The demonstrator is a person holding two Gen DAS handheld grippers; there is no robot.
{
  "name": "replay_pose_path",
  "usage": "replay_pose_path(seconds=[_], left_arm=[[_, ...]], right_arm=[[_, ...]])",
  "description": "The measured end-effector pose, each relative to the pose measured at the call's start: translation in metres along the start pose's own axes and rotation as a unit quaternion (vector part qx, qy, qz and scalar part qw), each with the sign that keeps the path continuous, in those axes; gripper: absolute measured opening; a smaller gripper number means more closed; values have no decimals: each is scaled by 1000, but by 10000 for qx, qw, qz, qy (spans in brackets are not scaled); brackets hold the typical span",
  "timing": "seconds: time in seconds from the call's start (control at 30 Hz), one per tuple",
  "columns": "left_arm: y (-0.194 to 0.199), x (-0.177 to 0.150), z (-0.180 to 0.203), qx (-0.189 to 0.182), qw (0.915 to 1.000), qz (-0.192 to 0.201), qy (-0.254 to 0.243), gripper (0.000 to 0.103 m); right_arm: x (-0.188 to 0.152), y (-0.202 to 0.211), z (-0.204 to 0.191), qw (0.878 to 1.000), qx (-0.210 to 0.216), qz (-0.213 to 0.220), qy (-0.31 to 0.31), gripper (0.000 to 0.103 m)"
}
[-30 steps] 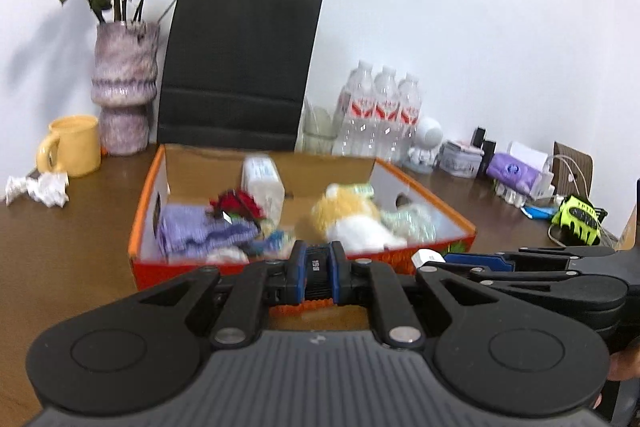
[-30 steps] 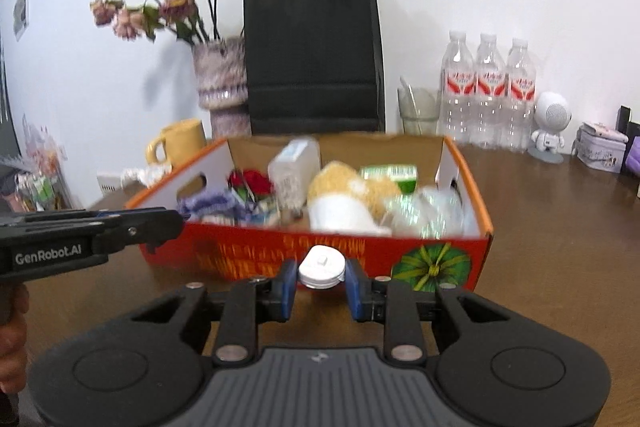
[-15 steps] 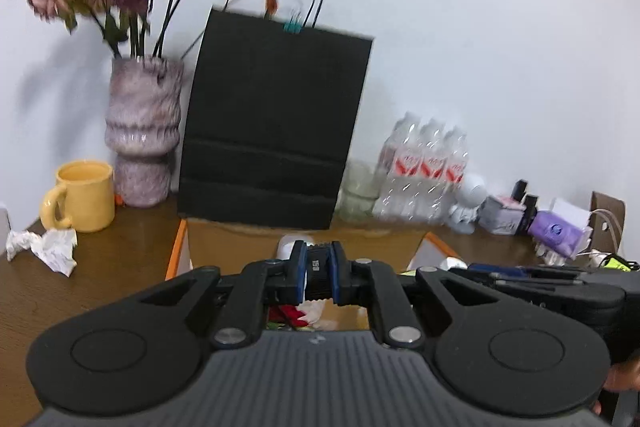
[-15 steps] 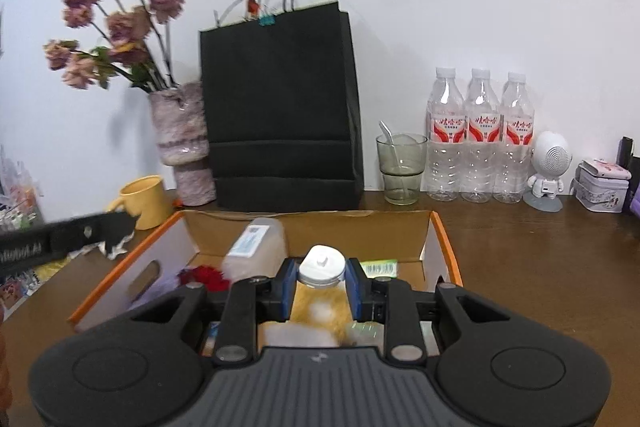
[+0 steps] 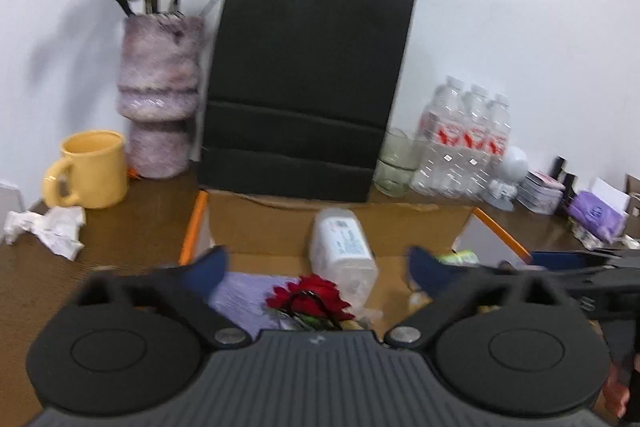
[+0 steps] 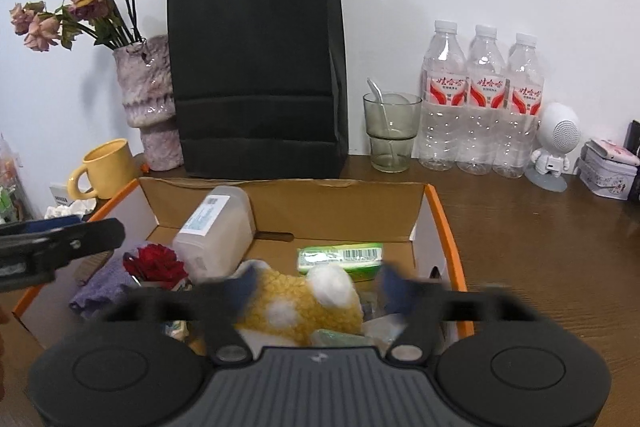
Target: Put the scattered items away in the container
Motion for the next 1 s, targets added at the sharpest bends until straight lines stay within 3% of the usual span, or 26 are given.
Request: replay_pose_path(seconds=[0.13, 0.67, 1.0], left_arm=[[6, 4, 5, 123, 9997, -1, -195, 103], [10, 5, 11, 137, 9996, -180, -149, 103], [51, 1, 29, 114, 9999, -28, -44, 103]], right_arm=[[4, 10, -2, 10000, -42, -18, 87, 103], [5, 22, -7, 9998, -24, -110, 157, 103], [-2, 64, -4, 9999, -75, 40, 104, 103]])
Point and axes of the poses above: each gripper's, at about its wrist camera, not at the fingertips, and y roughly against the way its jaws point, z to its right, x to its top, the point moved 2 cm from there along -y, roughly the way its jaws point, and after that the axes turned 9 degrees about -x, right-handed, at the moved point
